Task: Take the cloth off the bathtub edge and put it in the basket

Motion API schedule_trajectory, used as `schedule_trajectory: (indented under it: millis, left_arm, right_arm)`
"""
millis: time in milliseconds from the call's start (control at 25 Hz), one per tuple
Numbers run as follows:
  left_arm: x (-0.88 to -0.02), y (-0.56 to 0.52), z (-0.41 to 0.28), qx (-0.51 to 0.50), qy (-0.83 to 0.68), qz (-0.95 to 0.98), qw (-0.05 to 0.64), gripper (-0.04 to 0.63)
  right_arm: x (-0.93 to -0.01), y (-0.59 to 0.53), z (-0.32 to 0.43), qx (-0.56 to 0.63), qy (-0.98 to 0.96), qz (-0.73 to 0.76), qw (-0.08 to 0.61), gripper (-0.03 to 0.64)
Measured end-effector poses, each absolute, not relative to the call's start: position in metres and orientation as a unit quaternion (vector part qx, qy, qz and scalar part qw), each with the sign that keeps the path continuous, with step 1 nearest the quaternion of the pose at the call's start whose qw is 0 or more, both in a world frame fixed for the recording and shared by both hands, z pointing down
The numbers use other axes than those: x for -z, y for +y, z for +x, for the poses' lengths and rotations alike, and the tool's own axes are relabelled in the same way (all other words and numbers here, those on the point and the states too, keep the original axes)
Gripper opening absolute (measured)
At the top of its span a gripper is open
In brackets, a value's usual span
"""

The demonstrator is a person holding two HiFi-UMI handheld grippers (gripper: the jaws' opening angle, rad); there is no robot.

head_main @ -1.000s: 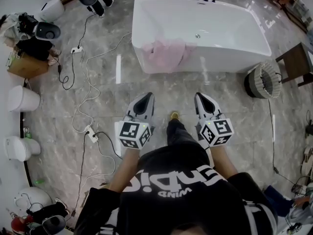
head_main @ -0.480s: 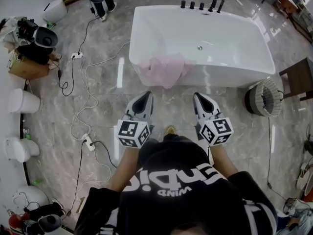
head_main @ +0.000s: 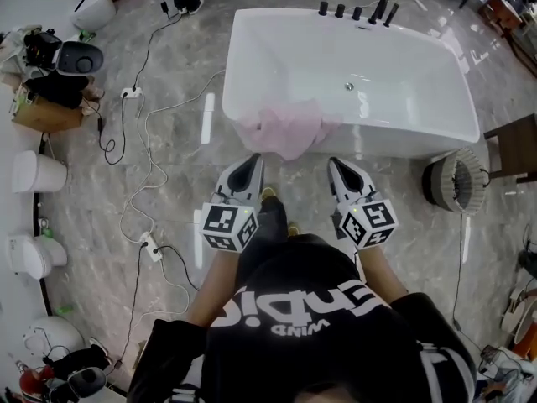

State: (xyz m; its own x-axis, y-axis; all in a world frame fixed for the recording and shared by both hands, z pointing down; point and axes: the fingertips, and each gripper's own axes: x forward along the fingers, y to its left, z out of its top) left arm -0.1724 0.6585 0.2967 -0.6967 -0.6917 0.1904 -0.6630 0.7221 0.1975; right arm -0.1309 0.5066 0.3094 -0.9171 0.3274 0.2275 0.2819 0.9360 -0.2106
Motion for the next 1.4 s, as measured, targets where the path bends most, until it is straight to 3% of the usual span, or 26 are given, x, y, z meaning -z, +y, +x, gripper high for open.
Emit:
schedule_trajectory:
  millis: [720, 1400]
  left_arm:
    - [-0.280, 0.622, -0.353, 0.035, -0.886, 0.447, 0.119, 0.014]
    - [-0.275, 0.581, -0.419, 0.058, -0.893, 0.430, 0.120, 0.014]
  right_arm:
    - [-0.289, 0.497, -0.301, -0.106, -0.984, -0.106, 0.100, 0.012]
    - [-0.289, 0.458, -0.368, -0.095, -0.980, -0.139, 0.103, 0.012]
